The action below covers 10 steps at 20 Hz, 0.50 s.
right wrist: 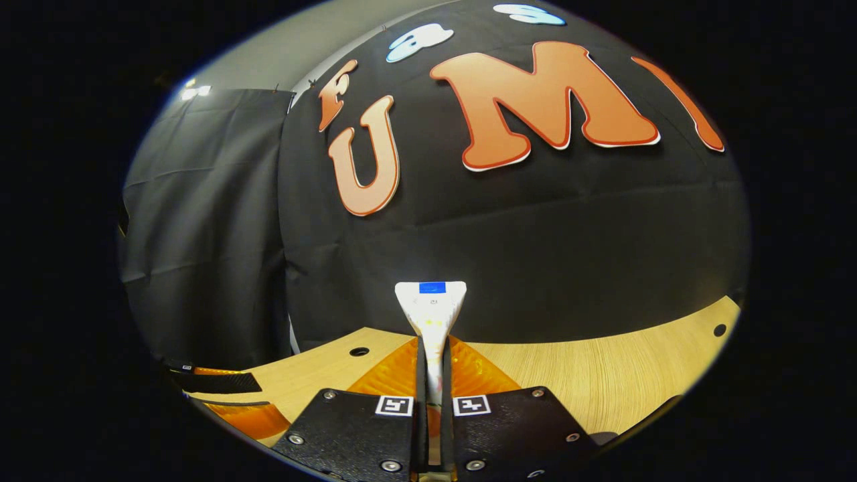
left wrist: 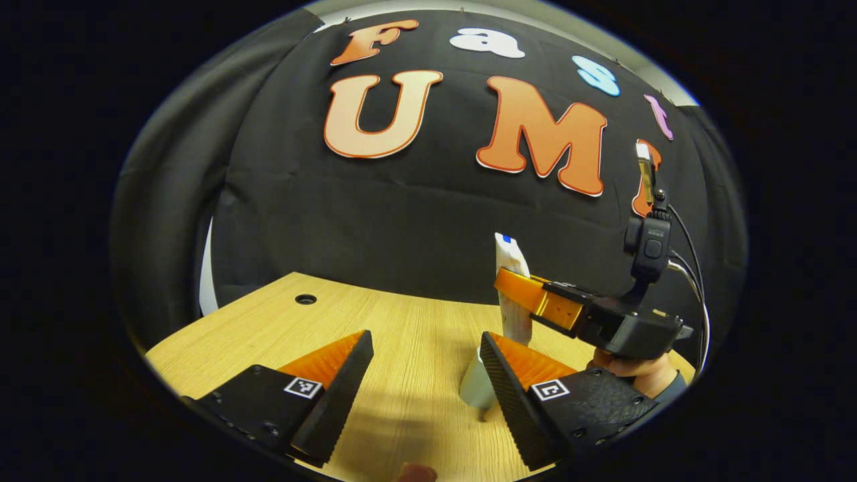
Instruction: Put the toothbrush and toothpaste on the desktop into the cup, then pick up the cup and place it on the coaster on the desktop.
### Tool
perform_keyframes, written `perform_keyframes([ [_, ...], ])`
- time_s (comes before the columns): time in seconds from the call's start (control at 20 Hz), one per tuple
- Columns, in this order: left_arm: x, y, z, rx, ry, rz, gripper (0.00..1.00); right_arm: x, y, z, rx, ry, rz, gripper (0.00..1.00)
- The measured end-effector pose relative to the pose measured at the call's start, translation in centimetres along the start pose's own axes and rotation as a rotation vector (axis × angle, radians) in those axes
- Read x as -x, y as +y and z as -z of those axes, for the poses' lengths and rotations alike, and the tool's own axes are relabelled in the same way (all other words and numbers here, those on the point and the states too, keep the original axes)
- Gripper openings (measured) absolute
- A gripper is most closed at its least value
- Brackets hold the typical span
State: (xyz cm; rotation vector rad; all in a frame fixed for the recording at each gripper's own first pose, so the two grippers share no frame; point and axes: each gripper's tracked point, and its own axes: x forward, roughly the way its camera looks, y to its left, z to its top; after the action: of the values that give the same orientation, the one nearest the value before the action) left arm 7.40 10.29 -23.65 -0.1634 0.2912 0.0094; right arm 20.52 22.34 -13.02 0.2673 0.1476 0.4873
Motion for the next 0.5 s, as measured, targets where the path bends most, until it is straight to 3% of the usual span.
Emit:
perform_keyframes([
  [0.1,0.2,0.0,0.2,0.007,0.005,-0.001,0.98,-0.1,0.1,1.0,0.007,0.011,0.003,0.08],
  [0.5,0.3,-0.8,2.1,0.024,0.072,0.015,0.97,0.6,-0.9,3.3,0.049,0.095,0.046,0.12],
])
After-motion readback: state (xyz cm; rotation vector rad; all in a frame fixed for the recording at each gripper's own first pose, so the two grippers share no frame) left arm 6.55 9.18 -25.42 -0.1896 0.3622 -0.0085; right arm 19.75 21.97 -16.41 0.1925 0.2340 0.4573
